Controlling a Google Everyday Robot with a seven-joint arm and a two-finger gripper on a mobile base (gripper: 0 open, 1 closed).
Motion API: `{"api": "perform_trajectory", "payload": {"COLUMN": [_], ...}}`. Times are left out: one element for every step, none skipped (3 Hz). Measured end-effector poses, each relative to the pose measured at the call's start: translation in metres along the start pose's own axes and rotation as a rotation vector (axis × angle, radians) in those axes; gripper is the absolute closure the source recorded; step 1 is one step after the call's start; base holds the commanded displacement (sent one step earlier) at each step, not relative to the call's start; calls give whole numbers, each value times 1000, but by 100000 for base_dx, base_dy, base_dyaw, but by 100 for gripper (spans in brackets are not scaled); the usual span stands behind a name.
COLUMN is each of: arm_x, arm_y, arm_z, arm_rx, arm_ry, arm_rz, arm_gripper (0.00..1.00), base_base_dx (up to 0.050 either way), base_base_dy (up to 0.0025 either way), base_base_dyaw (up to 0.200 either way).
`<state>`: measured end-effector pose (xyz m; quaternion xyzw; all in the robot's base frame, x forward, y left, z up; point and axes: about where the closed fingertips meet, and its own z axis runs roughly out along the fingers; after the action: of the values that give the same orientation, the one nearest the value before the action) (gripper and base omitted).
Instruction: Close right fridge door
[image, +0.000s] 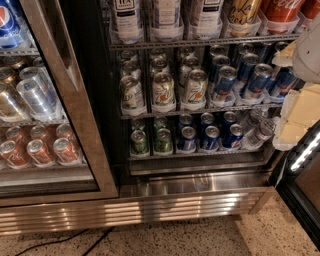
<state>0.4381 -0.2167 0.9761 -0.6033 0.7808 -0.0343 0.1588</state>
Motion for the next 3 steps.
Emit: {"api": "perform_trajectory", "payload": {"arm_x": [0,0,0], "arm_y": [0,0,0], "arm_z": [0,0,0], "arm_rx": [0,0,0], "arm_ry": [0,0,0], "arm_rz": [0,0,0], "arm_gripper": [0,0,0], "base_base_dx": [-5000,-5002,-4997], "base_base_dy": [0,0,-5], "base_base_dyaw": [3,-2,33]}}
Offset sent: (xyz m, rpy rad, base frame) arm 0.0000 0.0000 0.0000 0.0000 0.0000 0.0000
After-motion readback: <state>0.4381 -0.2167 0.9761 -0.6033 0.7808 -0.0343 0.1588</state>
